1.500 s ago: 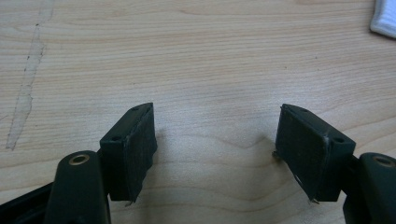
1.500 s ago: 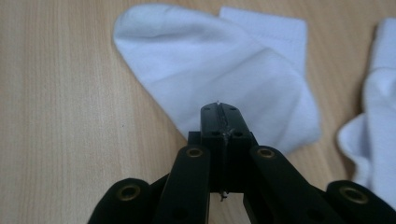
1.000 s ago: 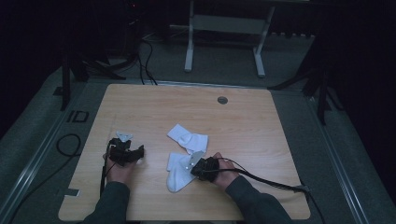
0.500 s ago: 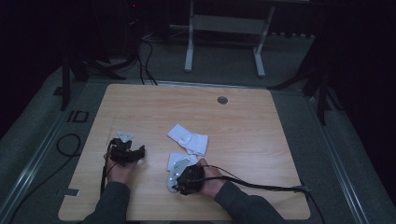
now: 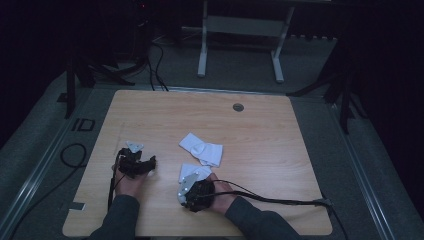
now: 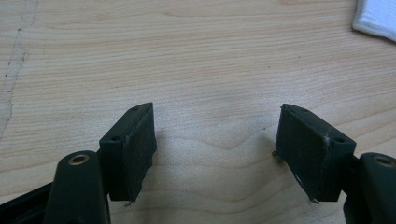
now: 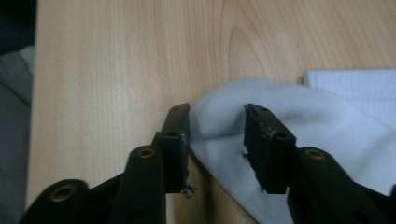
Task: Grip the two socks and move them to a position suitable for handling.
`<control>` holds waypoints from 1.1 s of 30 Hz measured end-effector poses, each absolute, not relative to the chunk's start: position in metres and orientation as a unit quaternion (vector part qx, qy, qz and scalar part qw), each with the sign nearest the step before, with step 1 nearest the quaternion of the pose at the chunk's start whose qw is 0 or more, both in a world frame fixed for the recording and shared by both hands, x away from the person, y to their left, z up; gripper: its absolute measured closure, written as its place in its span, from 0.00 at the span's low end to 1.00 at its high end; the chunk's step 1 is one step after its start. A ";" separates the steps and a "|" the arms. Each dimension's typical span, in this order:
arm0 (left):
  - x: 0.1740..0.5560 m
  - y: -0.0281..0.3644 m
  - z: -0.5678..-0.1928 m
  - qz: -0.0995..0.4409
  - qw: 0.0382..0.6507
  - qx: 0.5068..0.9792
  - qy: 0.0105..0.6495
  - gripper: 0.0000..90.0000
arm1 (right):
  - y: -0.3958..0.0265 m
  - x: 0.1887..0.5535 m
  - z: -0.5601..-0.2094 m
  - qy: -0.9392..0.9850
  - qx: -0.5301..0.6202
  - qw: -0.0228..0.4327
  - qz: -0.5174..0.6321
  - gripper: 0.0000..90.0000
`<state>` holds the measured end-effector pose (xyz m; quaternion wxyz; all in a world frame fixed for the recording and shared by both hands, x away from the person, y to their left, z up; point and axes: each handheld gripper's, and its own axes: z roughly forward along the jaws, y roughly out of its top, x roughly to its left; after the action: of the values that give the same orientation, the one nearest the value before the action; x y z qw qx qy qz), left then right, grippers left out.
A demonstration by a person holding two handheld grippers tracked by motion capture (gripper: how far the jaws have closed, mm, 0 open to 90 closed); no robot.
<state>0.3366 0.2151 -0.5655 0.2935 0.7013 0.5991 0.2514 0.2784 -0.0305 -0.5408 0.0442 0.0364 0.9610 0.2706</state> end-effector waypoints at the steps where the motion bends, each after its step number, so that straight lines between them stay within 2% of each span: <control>1: 0.337 0.215 -0.565 0.251 0.293 0.702 0.599 0.32 | -0.030 0.279 -0.542 0.960 0.037 0.042 0.273 0.74; 4: 0.337 0.215 -0.565 0.251 0.294 0.702 0.599 0.32 | -0.031 0.281 -0.541 0.960 0.040 0.044 0.273 0.92; 6: 0.337 0.215 -0.565 0.251 0.294 0.702 0.598 0.32 | -0.032 0.282 -0.540 0.960 0.043 0.043 0.273 0.96; 13: 0.337 0.215 -0.565 0.251 0.292 0.704 0.597 0.32 | -0.042 0.280 -0.514 0.956 0.044 0.063 0.284 0.97; 23: 0.336 0.215 -0.565 0.251 0.293 0.703 0.597 0.32 | -0.069 0.288 -0.465 0.947 0.063 0.118 0.291 0.97; 33: 0.336 0.214 -0.565 0.250 0.292 0.705 0.596 0.32 | -0.095 0.301 -0.447 0.938 0.100 0.157 0.293 0.96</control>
<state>0.3361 0.2143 -0.5652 0.2925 0.7046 0.5965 0.2496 0.3008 -0.0948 -0.4471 0.1572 0.0997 0.9377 0.2934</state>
